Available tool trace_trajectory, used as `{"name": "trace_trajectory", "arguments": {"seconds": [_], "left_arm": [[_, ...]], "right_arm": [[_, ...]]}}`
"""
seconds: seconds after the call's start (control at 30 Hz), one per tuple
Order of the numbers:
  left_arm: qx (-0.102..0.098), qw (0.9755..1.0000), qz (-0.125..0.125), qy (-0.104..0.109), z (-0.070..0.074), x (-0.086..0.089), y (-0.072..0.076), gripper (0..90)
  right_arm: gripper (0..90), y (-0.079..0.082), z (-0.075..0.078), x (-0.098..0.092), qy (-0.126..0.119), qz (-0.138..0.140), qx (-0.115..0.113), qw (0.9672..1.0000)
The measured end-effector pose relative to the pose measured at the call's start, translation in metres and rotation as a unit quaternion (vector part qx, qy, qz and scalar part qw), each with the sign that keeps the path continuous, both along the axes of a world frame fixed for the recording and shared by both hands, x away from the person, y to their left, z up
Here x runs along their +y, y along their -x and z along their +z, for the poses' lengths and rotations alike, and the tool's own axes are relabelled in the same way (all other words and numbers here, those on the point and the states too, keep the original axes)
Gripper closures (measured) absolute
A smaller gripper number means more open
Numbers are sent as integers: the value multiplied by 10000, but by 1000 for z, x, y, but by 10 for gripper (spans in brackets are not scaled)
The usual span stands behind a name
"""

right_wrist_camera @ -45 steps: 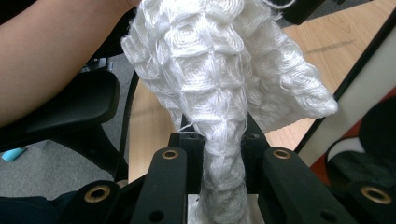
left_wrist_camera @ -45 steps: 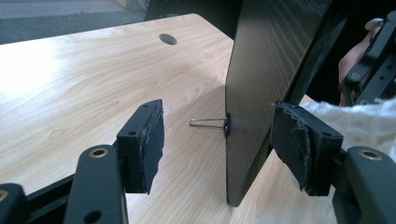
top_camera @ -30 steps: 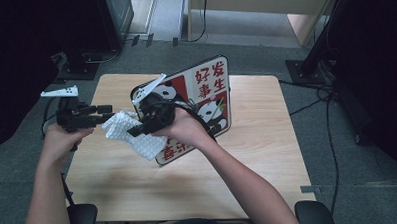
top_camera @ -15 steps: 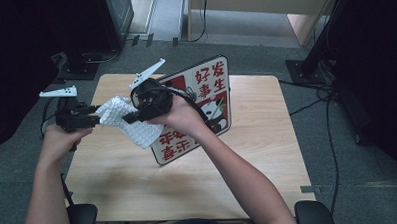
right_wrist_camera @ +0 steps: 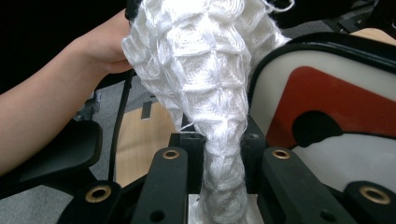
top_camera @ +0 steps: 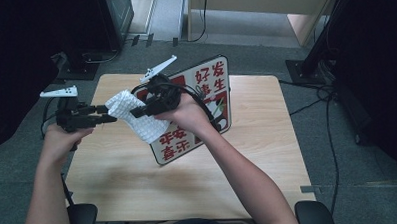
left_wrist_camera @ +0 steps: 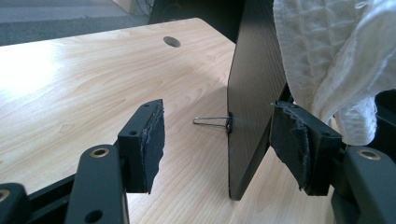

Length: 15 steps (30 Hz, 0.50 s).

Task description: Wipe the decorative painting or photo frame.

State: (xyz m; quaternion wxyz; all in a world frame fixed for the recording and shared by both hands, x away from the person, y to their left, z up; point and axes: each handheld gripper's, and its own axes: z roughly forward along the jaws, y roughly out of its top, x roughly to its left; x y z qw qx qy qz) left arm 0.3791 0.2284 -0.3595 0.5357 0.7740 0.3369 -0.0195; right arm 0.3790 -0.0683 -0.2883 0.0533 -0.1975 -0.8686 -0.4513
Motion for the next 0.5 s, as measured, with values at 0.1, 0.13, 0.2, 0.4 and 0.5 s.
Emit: {"name": "trace_trajectory", "arguments": {"seconds": [0.1,0.13,0.2,0.4,0.5], "left_arm": [[8,10000,-9,-3,0,0,0,357],[10,10000,-9,5,0,0,0,357],[1,10000,-7,7,0,0,0,357],[4,10000,-18,2,0,0,0,357],[4,10000,-15,6,-1,0,0,356]], "right_arm": [[781,0,-1,-1,12,-35,-6,10000],[781,0,-1,-1,8,-53,8,10000],[782,0,-3,-3,28,-74,3,10000],[782,0,-6,-5,72,-98,58,9999],[782,0,-8,-6,85,-119,64,9999]]}}
